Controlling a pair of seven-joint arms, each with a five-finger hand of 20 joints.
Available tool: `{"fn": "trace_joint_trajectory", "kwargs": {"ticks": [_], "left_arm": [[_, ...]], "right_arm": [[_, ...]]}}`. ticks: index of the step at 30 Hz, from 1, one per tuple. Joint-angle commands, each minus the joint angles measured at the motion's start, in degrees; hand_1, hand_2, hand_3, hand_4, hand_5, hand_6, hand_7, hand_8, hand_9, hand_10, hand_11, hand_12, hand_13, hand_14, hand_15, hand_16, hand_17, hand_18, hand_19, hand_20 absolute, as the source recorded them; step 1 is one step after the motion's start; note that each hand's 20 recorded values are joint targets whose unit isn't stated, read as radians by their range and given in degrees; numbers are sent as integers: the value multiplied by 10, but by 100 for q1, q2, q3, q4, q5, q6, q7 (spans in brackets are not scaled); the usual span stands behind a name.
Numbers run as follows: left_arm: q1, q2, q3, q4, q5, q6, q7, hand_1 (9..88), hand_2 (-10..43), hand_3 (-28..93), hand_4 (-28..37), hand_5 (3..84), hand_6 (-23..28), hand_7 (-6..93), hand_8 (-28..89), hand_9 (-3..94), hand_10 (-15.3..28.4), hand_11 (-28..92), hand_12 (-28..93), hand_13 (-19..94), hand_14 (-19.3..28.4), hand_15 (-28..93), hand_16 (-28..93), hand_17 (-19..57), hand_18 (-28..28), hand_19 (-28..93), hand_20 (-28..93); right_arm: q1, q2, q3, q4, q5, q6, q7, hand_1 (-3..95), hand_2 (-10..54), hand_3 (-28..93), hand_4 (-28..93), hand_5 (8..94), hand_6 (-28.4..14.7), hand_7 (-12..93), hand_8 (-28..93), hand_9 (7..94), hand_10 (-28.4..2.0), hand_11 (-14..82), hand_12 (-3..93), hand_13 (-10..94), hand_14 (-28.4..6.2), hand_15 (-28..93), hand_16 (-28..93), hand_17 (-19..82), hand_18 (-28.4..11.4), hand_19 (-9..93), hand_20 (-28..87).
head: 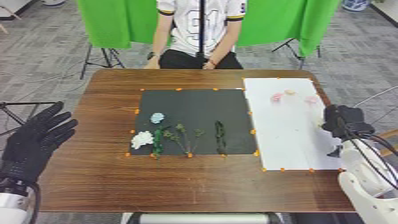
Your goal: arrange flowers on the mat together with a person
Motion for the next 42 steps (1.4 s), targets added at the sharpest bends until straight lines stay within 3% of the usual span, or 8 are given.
{"fn": "trace_joint_trajectory", "kwargs": {"ticks": [1, 7, 15, 25, 37, 42], "left_arm": [[75, -31, -21, -11, 26, 49, -25, 242, -16, 704, -262, 330, 41, 148, -76, 290, 126, 174, 200, 234, 152, 272, 40, -81, 228, 445, 122], [19, -11, 15, 6, 25, 34, -94, 243, -15, 703, -261, 330, 41, 149, -76, 290, 127, 174, 199, 234, 151, 273, 40, -81, 228, 445, 122], [33, 25, 44, -7, 23, 59, -108, 242, -16, 703, -260, 330, 41, 147, -76, 290, 126, 175, 199, 234, 153, 272, 39, -80, 228, 445, 122], [25, 42, 86, 1, 14, 110, -138, 243, -14, 702, -261, 329, 41, 147, -75, 291, 127, 176, 198, 234, 153, 272, 39, -81, 228, 445, 122], [-61, 97, 189, 50, 7, 105, -133, 243, -14, 703, -262, 330, 41, 151, -77, 290, 126, 175, 198, 234, 153, 274, 39, -80, 228, 446, 121], [-123, 130, 225, 77, 8, 94, -143, 242, -14, 704, -262, 329, 41, 150, -77, 291, 126, 176, 198, 234, 152, 273, 38, -80, 228, 446, 121]], "right_arm": [[27, -178, -250, -764, 57, 729, -794, 518, -95, 784, -283, 624, 26, 575, 17, 797, -54, 266, 559, 679, -50, 586, 411, 284, -155, 675, 433], [794, -334, -1333, -1239, 346, 1357, -1960, 512, -95, 804, -282, 628, 27, 583, 0, 804, -54, 261, 561, 679, -48, 581, 421, 285, -154, 674, 437], [2143, -626, -2893, -1050, 438, 931, -2927, 500, -95, 815, -263, 623, 36, 595, -1, 805, -58, 252, 562, 675, -45, 572, 434, 280, -152, 668, 440], [3026, -1342, -3949, -410, 132, 360, -3088, 500, -95, 812, -271, 623, 41, 600, -13, 806, -63, 241, 557, 665, -47, 567, 437, 273, -150, 661, 439], [3646, -1949, -4752, 533, -288, 330, -2888, 502, -95, 809, -279, 622, 42, 601, -14, 797, -62, 244, 560, 659, -46, 572, 437, 267, -151, 659, 442], [3762, -2023, -4936, 809, -361, 710, -2713, 503, -95, 808, -281, 620, 42, 602, -14, 796, -62, 246, 560, 657, -46, 575, 437, 266, -150, 658, 443]]}}
